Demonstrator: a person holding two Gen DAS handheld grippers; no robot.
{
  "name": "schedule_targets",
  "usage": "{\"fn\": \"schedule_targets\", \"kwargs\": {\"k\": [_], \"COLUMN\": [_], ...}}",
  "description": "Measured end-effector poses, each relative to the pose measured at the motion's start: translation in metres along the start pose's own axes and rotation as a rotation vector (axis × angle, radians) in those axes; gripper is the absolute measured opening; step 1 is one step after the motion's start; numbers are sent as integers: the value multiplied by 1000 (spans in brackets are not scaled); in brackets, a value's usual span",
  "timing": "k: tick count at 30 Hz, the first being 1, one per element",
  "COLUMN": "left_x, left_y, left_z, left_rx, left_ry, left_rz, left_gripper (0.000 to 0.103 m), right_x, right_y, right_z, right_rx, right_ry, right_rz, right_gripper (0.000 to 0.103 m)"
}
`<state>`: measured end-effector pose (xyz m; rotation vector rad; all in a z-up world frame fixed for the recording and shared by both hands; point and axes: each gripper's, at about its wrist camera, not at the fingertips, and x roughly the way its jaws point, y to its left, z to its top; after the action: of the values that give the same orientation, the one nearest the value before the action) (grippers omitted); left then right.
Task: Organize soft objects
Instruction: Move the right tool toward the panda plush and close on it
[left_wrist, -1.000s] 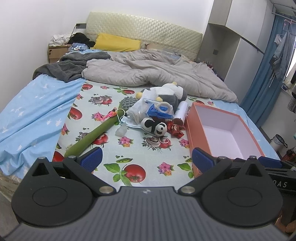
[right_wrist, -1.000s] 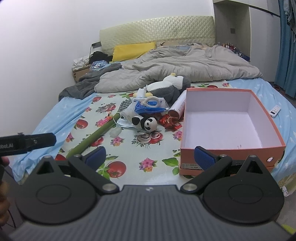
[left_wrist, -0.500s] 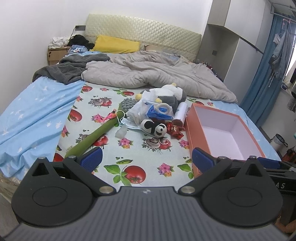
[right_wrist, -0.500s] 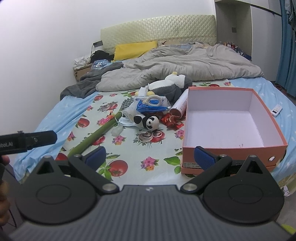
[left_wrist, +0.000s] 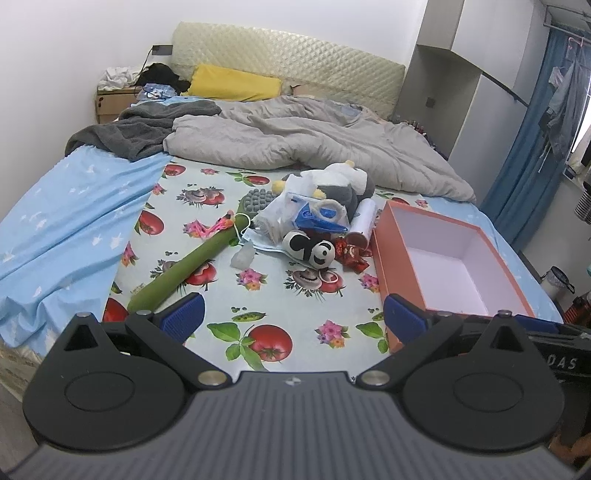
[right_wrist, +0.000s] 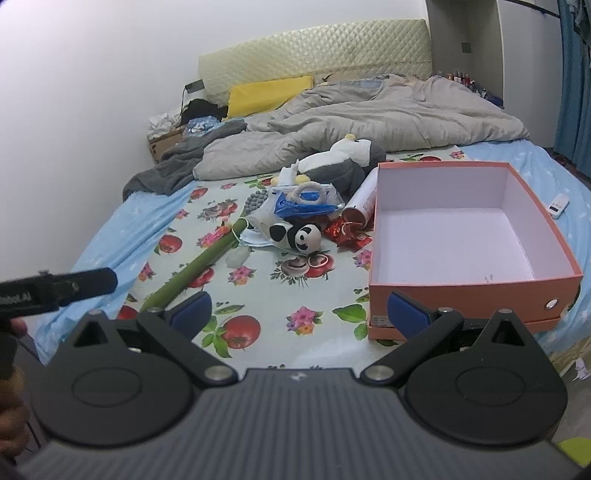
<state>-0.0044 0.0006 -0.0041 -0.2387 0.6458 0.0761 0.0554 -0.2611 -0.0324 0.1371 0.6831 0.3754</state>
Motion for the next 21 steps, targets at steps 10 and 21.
{"fn": "schedule_targets", "kwargs": {"k": [10,21], "left_x": [25,77], "left_y": [8,32], "left_z": [-4,3], "left_rx": [-2,-53], "left_ry": [34,102], "left_rz": [15,36], "left_gripper": [103,103], "right_x": [18,61], "right_y": [-9,-12], "right_z": [-1,3], "right_rx": [38,67], "right_ry": [38,83], "right_rz": [10,49], "right_gripper": [103,103]}}
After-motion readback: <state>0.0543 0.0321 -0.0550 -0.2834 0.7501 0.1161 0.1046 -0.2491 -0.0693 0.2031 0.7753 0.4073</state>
